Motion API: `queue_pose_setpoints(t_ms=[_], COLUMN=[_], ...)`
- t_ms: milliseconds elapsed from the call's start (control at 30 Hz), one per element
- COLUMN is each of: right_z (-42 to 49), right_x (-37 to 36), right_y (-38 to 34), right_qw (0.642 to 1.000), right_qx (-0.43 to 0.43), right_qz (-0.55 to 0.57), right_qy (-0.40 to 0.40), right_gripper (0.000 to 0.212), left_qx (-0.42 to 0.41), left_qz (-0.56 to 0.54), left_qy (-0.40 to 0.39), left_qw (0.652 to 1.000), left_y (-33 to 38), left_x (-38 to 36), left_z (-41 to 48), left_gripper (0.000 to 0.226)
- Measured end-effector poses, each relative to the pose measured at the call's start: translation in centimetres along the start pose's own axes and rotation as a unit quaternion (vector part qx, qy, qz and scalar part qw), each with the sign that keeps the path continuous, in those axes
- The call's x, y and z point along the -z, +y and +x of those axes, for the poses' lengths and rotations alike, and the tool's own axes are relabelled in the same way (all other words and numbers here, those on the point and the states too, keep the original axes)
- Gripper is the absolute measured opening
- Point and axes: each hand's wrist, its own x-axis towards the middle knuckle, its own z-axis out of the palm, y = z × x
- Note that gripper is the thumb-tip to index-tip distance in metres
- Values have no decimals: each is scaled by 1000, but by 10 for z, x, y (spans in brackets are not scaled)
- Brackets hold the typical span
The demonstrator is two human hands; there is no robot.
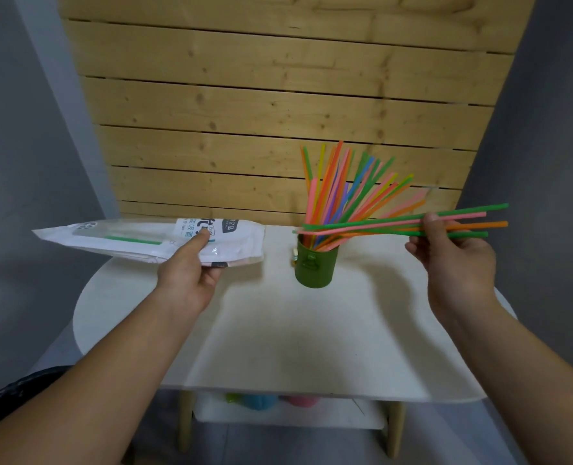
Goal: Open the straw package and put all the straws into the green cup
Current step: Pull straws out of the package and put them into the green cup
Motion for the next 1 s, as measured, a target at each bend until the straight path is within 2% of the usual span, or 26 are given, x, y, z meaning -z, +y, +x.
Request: queue_pose_setpoints(t_ms=[200, 600, 767, 900, 1000], right_z=[5, 11, 11, 16, 22], right_x=[1, -6, -29, -47, -57], right_y=[-14, -18, -10, -3, -2], right_qw=[992, 982, 968, 954, 945], right_qx=[99, 134, 174, 188, 196], right_qz=[-82, -132, -182, -231, -260], right_qy=[14, 11, -10, -24, -27], right_gripper=[22, 24, 24, 34, 29], left_qx=[3, 25, 32, 33, 34], left_qz=[0, 27, 29, 34, 36], left_qy=[-15, -44, -44, -44, -44], left_qw=[1000, 998, 998, 998, 998], left_y=[-3, -15, -19, -18, -16], left_x=[-2, -7, -11, -8, -6], left_z=[-3, -14, -18, -17, -15], left_gripper=[43, 39, 40, 40, 37])
